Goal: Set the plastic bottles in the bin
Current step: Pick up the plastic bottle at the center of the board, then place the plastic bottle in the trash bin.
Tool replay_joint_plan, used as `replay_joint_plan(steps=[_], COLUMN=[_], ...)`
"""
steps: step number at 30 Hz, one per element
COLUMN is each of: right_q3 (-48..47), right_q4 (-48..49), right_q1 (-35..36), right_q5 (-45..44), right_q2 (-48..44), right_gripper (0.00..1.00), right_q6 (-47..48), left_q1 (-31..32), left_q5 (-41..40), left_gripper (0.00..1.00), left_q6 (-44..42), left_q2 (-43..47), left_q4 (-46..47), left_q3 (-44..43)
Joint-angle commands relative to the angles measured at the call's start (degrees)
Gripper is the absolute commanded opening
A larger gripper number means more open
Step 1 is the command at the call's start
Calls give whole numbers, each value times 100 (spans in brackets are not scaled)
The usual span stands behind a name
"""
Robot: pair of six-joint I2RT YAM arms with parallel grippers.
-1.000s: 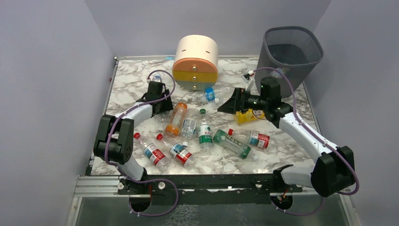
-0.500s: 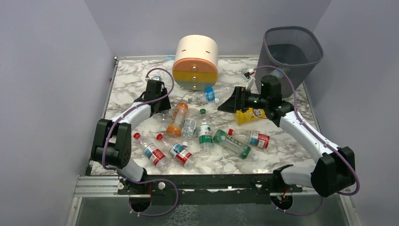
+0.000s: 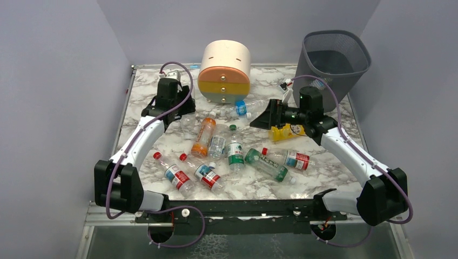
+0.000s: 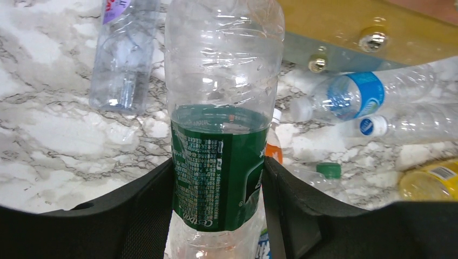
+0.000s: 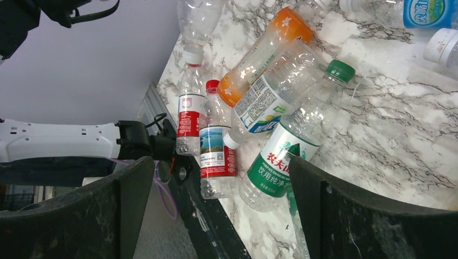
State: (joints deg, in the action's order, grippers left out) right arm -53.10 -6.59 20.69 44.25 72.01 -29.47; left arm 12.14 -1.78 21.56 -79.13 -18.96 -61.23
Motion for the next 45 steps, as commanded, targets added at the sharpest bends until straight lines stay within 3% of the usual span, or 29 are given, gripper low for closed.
replay_joint_plan(steps=[1, 7, 16, 31, 45], right_q3=[-221, -300, -490, -809, -747], right_q4=[57, 283, 637, 960, 388], right_q1=[49, 49, 47, 58, 58], right_q5=[97, 234, 241, 146, -291], right_q2=[1, 100, 374, 782, 408], right_gripper=[97, 97, 97, 98, 100], right_q6=[-18, -246, -504, -744, -505], left_q1=[43, 235, 766, 2140, 2945], left_q5=[891, 2088, 2984, 2511, 2120], left_gripper=[58, 56, 57, 57, 57], left_q6=[22, 177, 592, 948, 999], left_q2=[222, 364, 684, 563, 164], left_q4=[-293, -112, 415, 656, 631], left_q3=[-245, -101, 172, 58, -472])
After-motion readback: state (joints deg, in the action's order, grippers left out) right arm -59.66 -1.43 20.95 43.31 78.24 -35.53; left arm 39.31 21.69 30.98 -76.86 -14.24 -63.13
